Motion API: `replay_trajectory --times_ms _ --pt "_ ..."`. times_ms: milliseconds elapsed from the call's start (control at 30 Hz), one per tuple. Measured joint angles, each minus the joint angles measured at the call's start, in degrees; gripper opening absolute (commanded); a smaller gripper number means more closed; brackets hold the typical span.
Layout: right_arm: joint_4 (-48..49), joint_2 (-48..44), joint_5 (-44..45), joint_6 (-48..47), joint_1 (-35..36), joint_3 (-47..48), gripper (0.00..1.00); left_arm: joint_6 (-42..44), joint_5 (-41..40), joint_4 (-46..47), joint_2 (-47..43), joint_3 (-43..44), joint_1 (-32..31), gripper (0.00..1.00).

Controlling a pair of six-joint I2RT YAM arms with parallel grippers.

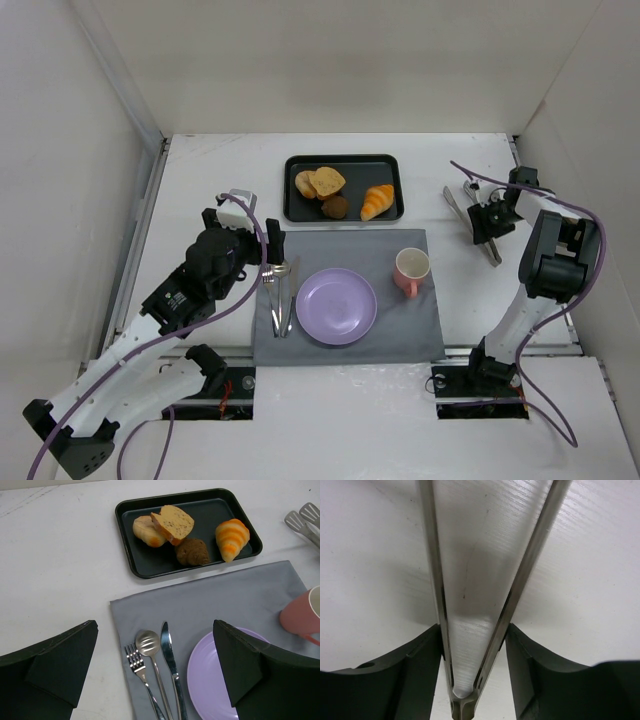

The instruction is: Place the bread

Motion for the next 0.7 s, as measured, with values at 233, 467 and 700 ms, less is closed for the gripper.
replay_trajectory --times_ms 233,467,700 --pt "-0.02 -0.55 -1.6 1.6 0.0 -0.02 0.52 0.0 0.0 0.0 0.0 0.0 0.0 1.0" --pt "-0.04 -9.33 -6.84 4.52 0.09 0.09 0.52 0.0 -0.09 0.0 0.0 0.0 0.0 1.0" --pt "0.17 -19.37 -12.07 7.28 2.62 3.08 0.52 0.0 -0.66 0.0 -0.02 0.0 0.0 1.0"
